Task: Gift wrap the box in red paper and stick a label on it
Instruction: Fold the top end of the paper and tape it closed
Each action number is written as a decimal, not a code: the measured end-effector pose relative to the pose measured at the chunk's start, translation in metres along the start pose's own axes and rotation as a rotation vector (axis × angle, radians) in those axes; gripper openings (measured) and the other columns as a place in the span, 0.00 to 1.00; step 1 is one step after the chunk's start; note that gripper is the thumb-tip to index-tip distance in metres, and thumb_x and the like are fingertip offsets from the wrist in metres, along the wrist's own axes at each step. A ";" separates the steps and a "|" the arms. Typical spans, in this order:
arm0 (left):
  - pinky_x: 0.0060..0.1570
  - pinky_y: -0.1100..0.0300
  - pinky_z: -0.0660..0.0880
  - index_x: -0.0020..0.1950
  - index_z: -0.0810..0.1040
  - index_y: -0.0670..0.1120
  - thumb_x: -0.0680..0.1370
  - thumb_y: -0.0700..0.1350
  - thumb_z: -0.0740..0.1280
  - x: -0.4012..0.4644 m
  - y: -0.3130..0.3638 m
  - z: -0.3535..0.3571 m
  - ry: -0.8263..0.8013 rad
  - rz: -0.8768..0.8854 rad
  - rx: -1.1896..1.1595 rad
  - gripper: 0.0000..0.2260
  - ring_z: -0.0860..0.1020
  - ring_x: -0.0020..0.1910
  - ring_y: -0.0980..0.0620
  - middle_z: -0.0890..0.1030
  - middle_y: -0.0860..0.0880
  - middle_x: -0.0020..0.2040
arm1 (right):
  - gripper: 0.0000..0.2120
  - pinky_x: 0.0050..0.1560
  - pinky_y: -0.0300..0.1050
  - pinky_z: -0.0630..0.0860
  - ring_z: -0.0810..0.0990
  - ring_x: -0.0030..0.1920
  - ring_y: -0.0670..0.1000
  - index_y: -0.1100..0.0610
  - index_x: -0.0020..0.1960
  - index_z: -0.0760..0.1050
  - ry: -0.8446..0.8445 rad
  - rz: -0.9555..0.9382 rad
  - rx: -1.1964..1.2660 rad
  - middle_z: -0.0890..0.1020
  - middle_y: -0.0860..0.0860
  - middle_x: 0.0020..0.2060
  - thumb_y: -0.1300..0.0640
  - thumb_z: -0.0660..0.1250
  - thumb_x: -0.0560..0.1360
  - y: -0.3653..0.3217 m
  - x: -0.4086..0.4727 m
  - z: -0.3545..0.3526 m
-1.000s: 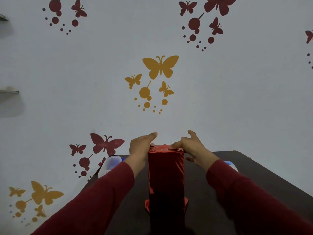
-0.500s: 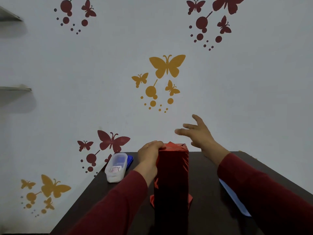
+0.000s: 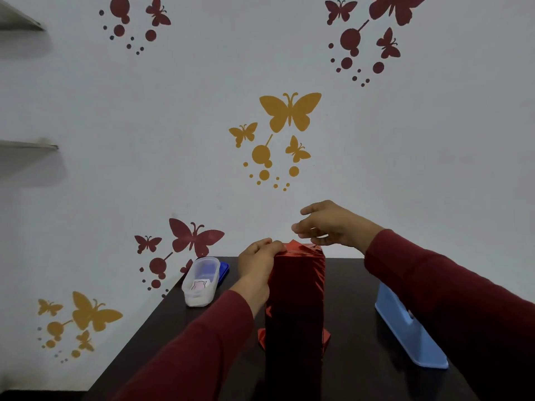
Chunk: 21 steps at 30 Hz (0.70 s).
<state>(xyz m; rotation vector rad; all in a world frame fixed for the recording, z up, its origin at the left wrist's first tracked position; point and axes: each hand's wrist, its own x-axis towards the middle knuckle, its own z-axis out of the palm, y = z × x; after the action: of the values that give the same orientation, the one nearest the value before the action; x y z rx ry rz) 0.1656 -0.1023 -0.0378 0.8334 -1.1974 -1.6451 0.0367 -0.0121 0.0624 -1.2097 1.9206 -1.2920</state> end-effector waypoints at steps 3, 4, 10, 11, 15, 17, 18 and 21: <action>0.57 0.46 0.82 0.52 0.87 0.49 0.60 0.44 0.79 0.001 -0.001 0.000 0.001 0.009 -0.022 0.20 0.85 0.52 0.45 0.87 0.47 0.49 | 0.25 0.43 0.43 0.77 0.85 0.42 0.48 0.57 0.68 0.73 -0.015 0.016 -0.018 0.87 0.55 0.53 0.65 0.76 0.74 -0.001 0.003 0.003; 0.58 0.46 0.82 0.51 0.87 0.49 0.60 0.44 0.79 0.001 -0.002 0.000 0.000 0.010 -0.028 0.20 0.85 0.52 0.46 0.87 0.48 0.49 | 0.23 0.43 0.43 0.77 0.85 0.41 0.47 0.57 0.67 0.74 -0.016 0.019 -0.016 0.88 0.54 0.51 0.65 0.75 0.74 -0.001 0.003 0.004; 0.61 0.46 0.79 0.51 0.85 0.50 0.63 0.43 0.79 0.005 -0.005 0.000 0.004 0.031 -0.024 0.18 0.83 0.55 0.47 0.86 0.49 0.52 | 0.20 0.43 0.43 0.72 0.83 0.38 0.45 0.60 0.65 0.74 -0.021 0.044 -0.051 0.86 0.49 0.43 0.64 0.74 0.75 -0.004 0.003 0.007; 0.62 0.46 0.79 0.52 0.85 0.51 0.65 0.42 0.79 0.006 -0.006 -0.001 0.005 0.036 -0.021 0.16 0.82 0.56 0.47 0.86 0.49 0.52 | 0.21 0.43 0.42 0.72 0.83 0.38 0.45 0.60 0.66 0.74 -0.021 0.049 -0.058 0.86 0.50 0.44 0.64 0.74 0.75 -0.004 0.004 0.008; 0.63 0.46 0.79 0.52 0.84 0.50 0.67 0.40 0.79 0.009 -0.008 -0.002 0.005 0.044 -0.030 0.15 0.82 0.56 0.47 0.85 0.49 0.52 | 0.25 0.39 0.40 0.70 0.82 0.40 0.47 0.64 0.70 0.73 -0.005 0.061 -0.109 0.85 0.54 0.45 0.65 0.75 0.74 -0.002 0.007 0.009; 0.62 0.45 0.79 0.51 0.85 0.51 0.65 0.42 0.80 0.007 -0.007 -0.001 0.008 0.042 -0.031 0.16 0.83 0.56 0.46 0.86 0.48 0.52 | 0.26 0.37 0.40 0.69 0.82 0.41 0.48 0.64 0.70 0.73 0.004 0.062 -0.135 0.84 0.55 0.46 0.66 0.75 0.74 0.000 0.010 0.010; 0.62 0.45 0.79 0.50 0.85 0.52 0.63 0.43 0.80 0.007 -0.008 -0.001 0.007 0.037 -0.031 0.17 0.83 0.56 0.46 0.86 0.48 0.52 | 0.26 0.36 0.39 0.69 0.82 0.40 0.48 0.65 0.70 0.73 0.007 0.062 -0.144 0.84 0.55 0.46 0.66 0.75 0.73 0.000 0.011 0.010; 0.61 0.45 0.79 0.50 0.85 0.52 0.64 0.43 0.80 0.008 -0.008 -0.002 0.008 0.039 -0.032 0.17 0.83 0.55 0.45 0.86 0.48 0.52 | 0.26 0.35 0.39 0.68 0.82 0.41 0.49 0.65 0.69 0.74 0.012 0.065 -0.170 0.83 0.56 0.45 0.67 0.76 0.72 -0.001 0.010 0.012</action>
<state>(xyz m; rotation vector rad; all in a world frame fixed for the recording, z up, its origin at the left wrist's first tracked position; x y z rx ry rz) 0.1620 -0.1098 -0.0460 0.7916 -1.1721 -1.6237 0.0413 -0.0265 0.0587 -1.2119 2.0956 -1.1233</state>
